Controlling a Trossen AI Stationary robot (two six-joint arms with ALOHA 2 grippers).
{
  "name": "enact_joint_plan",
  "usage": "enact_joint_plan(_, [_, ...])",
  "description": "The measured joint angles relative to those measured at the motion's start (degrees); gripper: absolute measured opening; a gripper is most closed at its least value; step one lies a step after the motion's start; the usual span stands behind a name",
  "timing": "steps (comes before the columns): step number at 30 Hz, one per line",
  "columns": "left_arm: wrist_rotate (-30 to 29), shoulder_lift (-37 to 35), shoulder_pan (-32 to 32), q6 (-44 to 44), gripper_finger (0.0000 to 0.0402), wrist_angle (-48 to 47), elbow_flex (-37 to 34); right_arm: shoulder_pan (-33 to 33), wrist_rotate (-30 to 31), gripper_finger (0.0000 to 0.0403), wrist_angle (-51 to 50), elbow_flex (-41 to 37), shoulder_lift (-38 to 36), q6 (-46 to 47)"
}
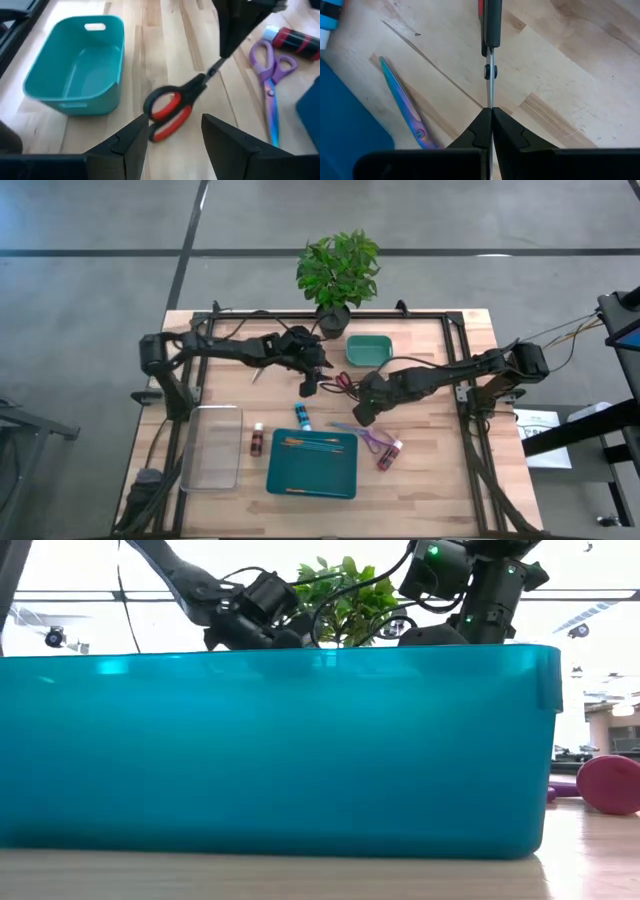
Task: Pick & Place Paint Supplies
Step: Put the black scissors into the transparent bin
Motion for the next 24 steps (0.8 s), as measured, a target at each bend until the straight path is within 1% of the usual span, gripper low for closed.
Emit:
enact_joint_plan(5, [2.04, 4.53, 0.0, 1.67, 0.0194, -0.58, 3.76, -0.02, 0.02, 0.0008, 0.48, 0.0, -0.02, -0.21])
enact_joint_plan(9, [2.22, 7.3, 0.01, 2.63, 0.0194, -0.72, 5.89, -0.02, 0.02, 0.0008, 0.53, 0.0, -0.02, -0.22])
enact_joint_plan(17, [2.33, 10.18, 0.53, 5.67, 0.0194, -0.73, 9.15, -0.02, 0.09, 0.0008, 0.65, 0.02, -0.07, -0.44])
enact_joint_plan(24, [3.67, 11.27, 1.03, 6.76, 0.0194, -2.27, 9.31, -0.02, 0.11, 0.0008, 0.79, 0.02, -0.07, -0.94])
